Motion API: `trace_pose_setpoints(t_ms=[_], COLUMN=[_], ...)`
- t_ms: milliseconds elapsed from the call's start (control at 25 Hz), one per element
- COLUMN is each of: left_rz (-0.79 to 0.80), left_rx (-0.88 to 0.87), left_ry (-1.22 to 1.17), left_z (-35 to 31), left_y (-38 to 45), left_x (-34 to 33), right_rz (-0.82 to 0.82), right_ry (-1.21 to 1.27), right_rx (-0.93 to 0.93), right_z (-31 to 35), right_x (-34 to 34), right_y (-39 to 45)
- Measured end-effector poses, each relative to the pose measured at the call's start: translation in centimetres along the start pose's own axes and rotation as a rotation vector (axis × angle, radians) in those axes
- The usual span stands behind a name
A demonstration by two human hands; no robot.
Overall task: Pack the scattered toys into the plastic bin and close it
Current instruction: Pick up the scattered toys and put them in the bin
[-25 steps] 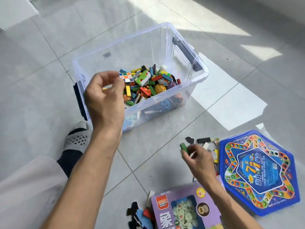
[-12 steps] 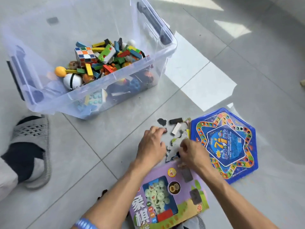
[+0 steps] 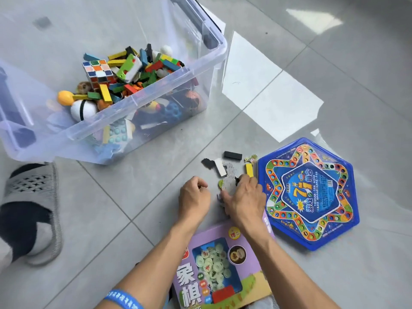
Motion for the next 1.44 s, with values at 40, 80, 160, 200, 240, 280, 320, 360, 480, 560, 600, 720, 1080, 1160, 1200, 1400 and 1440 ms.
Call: trace_pose_setpoints(t_ms=[40,80,160,200,240,280,320,360,480,560,600,720,1080,1160,1200,1400,1440], left_rz=[-0.031,-0.062,-0.102,-0.117,-0.105,-0.079,-0.058,-0.06,-0.087,-0.074,-0.075,-0.058,-0.044,-0.061,-0.069,-0.14,-0.17], left_rx=[0.1,0.145,0.106,0.032,-0.059,-0.135,-0.173,-0.177,-0.157,-0.149,-0.131,-0.057,-0.262,-0.246,-0.239,-0.221,-0.241], left_ry=[-0.101,-0.145,-0.094,-0.019,0.095,0.232,0.342,0.411,0.382,0.304,0.247,0.089,0.447,0.433,0.408,0.193,0.163], left_z=[0.6,0.6,-1.0,-2.3,-3.5,-4.5,-4.6,-4.3,-2.2,-1.1,-0.6,0.5,-0.8,-0.9,-0.9,-1.9,-2.4], left_y=[-0.1,0.2,1.2,1.8,2.5,3.0,3.5,3.9,4.6,4.7,4.7,4.3,2.9,3.0,3.0,2.1,1.8], left_x=[0.5,0.9,1.7,2.2,2.2,2.0,1.9,2.0,2.3,1.9,1.9,2.0,1.9,1.9,2.0,2.3,2.5], right_rz=[0.033,0.067,0.124,0.156,0.196,0.241,0.278,0.294,0.299,0.261,0.202,0.043,-0.016,0.04,0.07,0.139,0.132], right_ry=[0.062,0.113,0.189,0.239,0.327,0.45,0.585,0.711,1.016,1.09,1.016,0.489,0.166,0.245,0.328,0.787,0.825], right_rx=[-0.012,-0.023,-0.038,-0.043,-0.049,-0.059,-0.066,-0.07,-0.107,-0.119,-0.094,0.08,0.181,0.163,0.141,-0.021,-0.033], right_z=[0.0,0.0,-0.2,-0.2,-0.2,-0.3,-0.4,-0.6,-1.6,-1.8,-1.6,1.2,3.8,3.0,2.4,-0.6,-1.1], right_x=[-0.5,-1.0,-1.4,-1.5,-1.6,-1.6,-1.6,-1.2,0.3,1.5,2.3,4.0,2.3,2.0,1.9,2.6,2.6], right_y=[0.2,0.4,0.3,0.3,0.3,0.3,0.4,0.5,1.2,2.3,3.3,6.2,7.6,6.8,6.1,2.9,2.5])
Point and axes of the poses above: each hand's wrist, its own y-axis towards the middle knuckle, its own x-axis out of the back of the hand, z = x × y, the point moved 9 cm from there along y, towards the middle knuckle, and after that the axes turned 6 degrees about -x, right-handed, at the moved point
